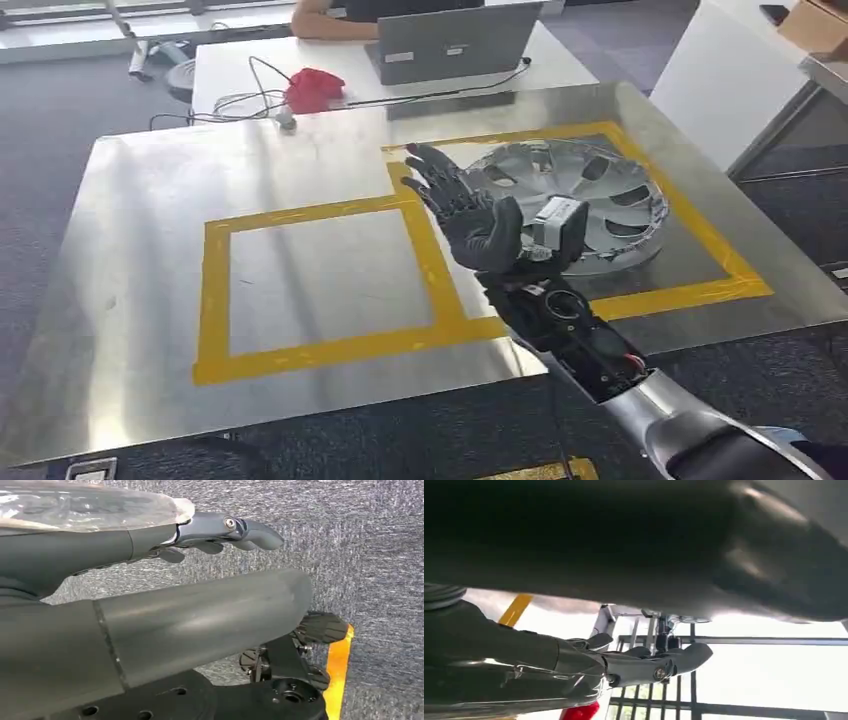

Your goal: Take the parts from the cabinet and place them on the table.

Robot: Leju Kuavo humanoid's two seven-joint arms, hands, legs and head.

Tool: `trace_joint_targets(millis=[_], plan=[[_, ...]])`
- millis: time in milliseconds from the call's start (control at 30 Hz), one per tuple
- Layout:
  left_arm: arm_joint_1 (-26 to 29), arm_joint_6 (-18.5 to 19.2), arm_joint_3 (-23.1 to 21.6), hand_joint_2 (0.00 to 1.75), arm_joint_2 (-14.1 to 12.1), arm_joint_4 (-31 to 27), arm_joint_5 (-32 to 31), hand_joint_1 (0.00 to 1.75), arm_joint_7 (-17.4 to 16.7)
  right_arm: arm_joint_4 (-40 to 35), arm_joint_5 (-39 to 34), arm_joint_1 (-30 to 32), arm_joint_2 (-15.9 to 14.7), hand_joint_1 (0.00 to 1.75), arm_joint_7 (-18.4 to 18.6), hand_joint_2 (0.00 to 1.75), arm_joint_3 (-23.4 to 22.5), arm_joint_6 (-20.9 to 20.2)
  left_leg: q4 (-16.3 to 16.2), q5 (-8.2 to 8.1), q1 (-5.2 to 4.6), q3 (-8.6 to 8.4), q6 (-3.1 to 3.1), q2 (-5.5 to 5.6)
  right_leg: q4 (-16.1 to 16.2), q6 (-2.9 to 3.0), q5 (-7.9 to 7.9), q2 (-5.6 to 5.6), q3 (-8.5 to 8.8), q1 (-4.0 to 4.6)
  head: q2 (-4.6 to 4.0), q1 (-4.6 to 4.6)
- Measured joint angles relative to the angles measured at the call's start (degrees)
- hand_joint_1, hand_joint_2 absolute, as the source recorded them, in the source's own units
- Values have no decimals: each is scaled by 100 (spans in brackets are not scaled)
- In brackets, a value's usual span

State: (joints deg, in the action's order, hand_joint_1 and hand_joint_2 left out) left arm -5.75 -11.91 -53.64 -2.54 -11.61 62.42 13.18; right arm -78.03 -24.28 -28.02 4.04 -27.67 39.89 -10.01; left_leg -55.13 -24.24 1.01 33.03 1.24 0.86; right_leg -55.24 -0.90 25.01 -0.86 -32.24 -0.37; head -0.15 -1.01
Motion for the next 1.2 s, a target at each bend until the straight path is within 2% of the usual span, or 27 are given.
trace_joint_targets(millis=[133, 267, 500, 1033, 1067, 1100, 1167, 1200], plan=[[3, -9, 0, 0, -7, 0, 20, 0, -22, -185, 306, 139, -4, 0, 137, 0, 11, 207, 1, 0, 0, 0, 0, -1, 1, 0, 0, 0, -1, 0, 0, 0], [2, -9, -15, 0, -7, 0, -9, 0, -26, -374, 564, 223, -4, 0, 269, 0, 66, 223, 1, 0, 0, 0, 0, -1, 1, 0, 0, -1, -1, 0, 0, 0], [0, 0, -46, 0, -7, 0, -11, 0, -26, -715, 953, 428, -4, 0, 264, 0, 273, -90, 2, 0, 0, -1, 0, 0, 1, 0, 0, 0, 0, 0, 0, 0], [-17, 0, -81, 0, -20, 0, -22, 0, -66, -1060, 824, 610, -20, 0, 177, 0, 343, -103, 2, 0, 0, -2, 0, -1, 1, 0, 0, 0, 0, 0, 0, 0], [-22, 0, -85, 0, -28, 0, -22, 0, -94, -1060, 809, 612, -20, 0, 177, 0, 343, -103, -40, -22, -15, 8, -30, -3, 43, -23, -14, -3, 11, -34, 0, 0], [-22, 0, -85, 0, -44, 0, -22, 0, -118, -1060, 800, 614, -20, 0, 175, 0, 343, -103, -22, -22, -27, 6, -110, 4, 52, -62, -18, -2, 20, -40, 0, -4], [-30, 0, -90, 0, -52, 0, -26, 0, -140, -1060, 787, 617, -20, 0, 170, 0, 337, -86, 123, 69, -28, -61, -177, -4, 154, -127, -85, -13, 74, -20, 0, -9], [-32, 0, -92, 0, -46, 0, -28, 0, -146, -1060, 787, 630, -24, 0, 170, 0, 330, -85, 283, 146, 55, -160, -170, -35, 108, -127, -17, 15, 78, -29, 0, 0]])
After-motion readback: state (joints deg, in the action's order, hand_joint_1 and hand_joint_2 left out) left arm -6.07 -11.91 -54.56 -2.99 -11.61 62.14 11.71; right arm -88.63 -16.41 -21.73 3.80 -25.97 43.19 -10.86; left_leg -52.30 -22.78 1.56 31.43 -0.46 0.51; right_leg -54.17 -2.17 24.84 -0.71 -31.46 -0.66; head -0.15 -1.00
